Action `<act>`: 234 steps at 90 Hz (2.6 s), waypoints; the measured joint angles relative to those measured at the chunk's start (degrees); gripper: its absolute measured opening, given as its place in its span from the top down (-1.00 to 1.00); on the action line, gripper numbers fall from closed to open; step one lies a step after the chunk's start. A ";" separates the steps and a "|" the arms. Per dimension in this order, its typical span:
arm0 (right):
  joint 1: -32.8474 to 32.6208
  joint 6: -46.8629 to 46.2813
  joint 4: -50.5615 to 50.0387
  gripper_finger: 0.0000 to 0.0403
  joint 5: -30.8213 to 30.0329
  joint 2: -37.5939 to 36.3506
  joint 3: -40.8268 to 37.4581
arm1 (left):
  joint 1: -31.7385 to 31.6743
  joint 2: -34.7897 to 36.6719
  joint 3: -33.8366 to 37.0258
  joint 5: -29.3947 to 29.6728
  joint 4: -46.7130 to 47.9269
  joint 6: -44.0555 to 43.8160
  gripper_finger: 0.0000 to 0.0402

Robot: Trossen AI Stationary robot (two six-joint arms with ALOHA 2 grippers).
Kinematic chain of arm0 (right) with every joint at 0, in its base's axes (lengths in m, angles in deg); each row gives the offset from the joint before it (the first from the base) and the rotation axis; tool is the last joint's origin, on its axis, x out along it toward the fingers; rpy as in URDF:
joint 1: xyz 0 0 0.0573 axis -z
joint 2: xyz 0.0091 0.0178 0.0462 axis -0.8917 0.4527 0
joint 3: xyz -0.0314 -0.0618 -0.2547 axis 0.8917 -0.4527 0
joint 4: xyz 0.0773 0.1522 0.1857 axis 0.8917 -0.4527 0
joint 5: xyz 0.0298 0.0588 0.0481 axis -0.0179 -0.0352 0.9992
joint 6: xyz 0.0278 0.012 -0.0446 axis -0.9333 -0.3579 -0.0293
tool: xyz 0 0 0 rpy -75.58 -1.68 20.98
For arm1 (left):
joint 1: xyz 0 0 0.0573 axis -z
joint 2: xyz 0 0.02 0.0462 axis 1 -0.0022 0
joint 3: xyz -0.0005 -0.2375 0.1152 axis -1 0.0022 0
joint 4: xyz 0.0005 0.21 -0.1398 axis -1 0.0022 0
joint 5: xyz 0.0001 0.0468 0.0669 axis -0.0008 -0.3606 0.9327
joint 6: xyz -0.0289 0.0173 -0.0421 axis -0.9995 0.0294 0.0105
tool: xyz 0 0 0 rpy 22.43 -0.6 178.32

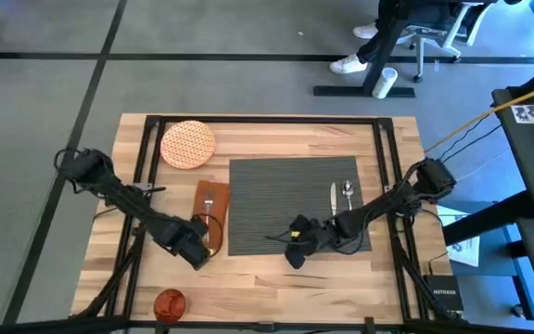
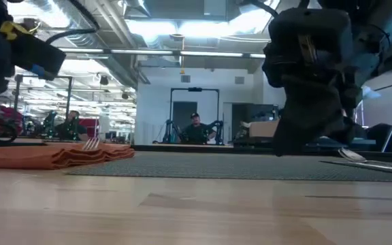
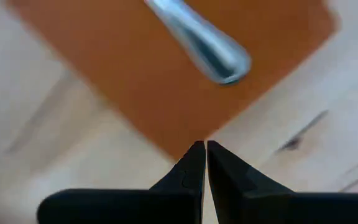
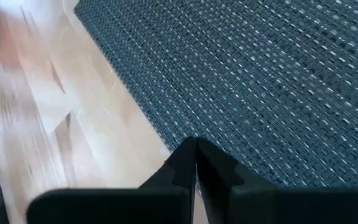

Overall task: Set table place
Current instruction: Adjust the gray tablemat

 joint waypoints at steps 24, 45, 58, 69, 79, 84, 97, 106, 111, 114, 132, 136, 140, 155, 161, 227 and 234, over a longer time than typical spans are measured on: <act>-0.03 0.01 0.69 1.00 1.09 1.99 0.00 | 0.00 -1.43 0.00 -0.19 -3.21 -0.46 1.00; -0.03 -0.02 5.62 1.00 2.03 3.76 0.06 | 0.00 -1.43 0.00 -0.17 -5.11 -0.46 1.00; -0.03 -0.44 6.06 1.00 2.10 3.79 0.00 | -0.02 -1.43 -0.02 -0.15 -5.87 -0.46 1.00; -0.03 -0.54 6.00 1.00 1.85 3.79 -0.02 | -0.07 -1.43 -0.02 0.04 -6.00 -0.46 1.00; -0.03 -0.68 5.90 1.00 1.83 3.78 0.00 | -0.07 -1.43 -0.02 0.30 -7.37 -0.44 1.00; -0.03 -0.65 6.03 1.00 1.76 3.78 0.00 | -0.07 -1.43 -0.02 0.48 -8.10 -0.56 1.00; -0.03 -0.45 6.01 1.00 1.74 3.78 0.00 | -0.07 -1.43 -0.02 1.42 -9.06 -1.12 1.00; -0.03 -0.22 6.01 1.00 1.04 3.78 0.00 | -0.07 -1.43 -0.02 1.57 -9.13 -1.13 1.00; -0.03 -0.09 6.03 1.00 0.71 3.78 0.00 | -0.07 -1.43 -0.02 1.60 -9.40 -1.09 1.00; -0.03 -0.07 6.03 1.00 0.71 3.78 0.00 | -0.07 -1.43 -0.02 1.60 -9.52 -1.09 1.00; 0.38 -0.02 6.79 1.00 1.36 5.02 -0.02 | -0.08 -1.43 -0.04 2.66 -11.06 -0.89 1.00; 0.47 -0.01 8.44 1.00 2.00 5.87 -0.01 | -0.17 -1.43 -0.04 2.69 -11.54 -0.89 1.00; 0.82 -0.02 10.05 1.00 2.59 6.52 0.02 | -0.17 -1.43 -0.04 2.68 -12.06 -0.87 1.00; 0.82 -0.26 13.11 1.00 3.27 7.54 0.04 | -0.17 -1.43 -0.04 2.68 -12.38 -0.90 1.00; 0.87 -0.26 13.11 1.00 2.74 7.54 0.04 | -0.15 -1.43 -0.04 2.69 -12.99 -0.87 1.00; 1.20 0.45 13.07 1.00 3.97 7.54 0.04 | -0.56 -1.41 -0.04 4.82 -20.10 -1.27 1.00; 1.11 1.74 13.09 1.00 3.89 7.54 0.10 | -0.74 -1.41 -0.31 4.85 -20.92 -0.83 1.00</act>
